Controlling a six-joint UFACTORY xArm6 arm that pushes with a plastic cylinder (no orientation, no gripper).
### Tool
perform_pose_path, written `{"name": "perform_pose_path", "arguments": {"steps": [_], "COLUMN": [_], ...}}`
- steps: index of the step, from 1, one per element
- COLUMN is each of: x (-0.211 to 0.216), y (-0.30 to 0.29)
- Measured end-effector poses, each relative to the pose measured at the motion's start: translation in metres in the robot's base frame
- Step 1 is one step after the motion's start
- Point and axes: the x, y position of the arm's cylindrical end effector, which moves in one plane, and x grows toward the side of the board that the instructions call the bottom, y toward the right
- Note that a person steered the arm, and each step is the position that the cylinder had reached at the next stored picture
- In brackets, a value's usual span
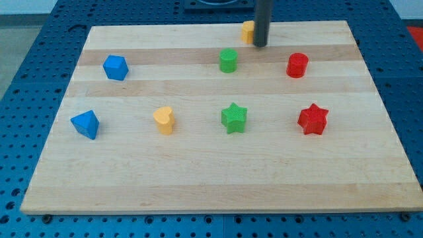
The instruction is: Slide the yellow hexagon to the top right
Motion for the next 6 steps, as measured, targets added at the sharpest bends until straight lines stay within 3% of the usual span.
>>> {"name": "perform_pose_path", "arguments": {"steps": [3,4,6], "x": [0.004,-0.026,-0.037], "y": [-0.080,-0.075,0.027]}}
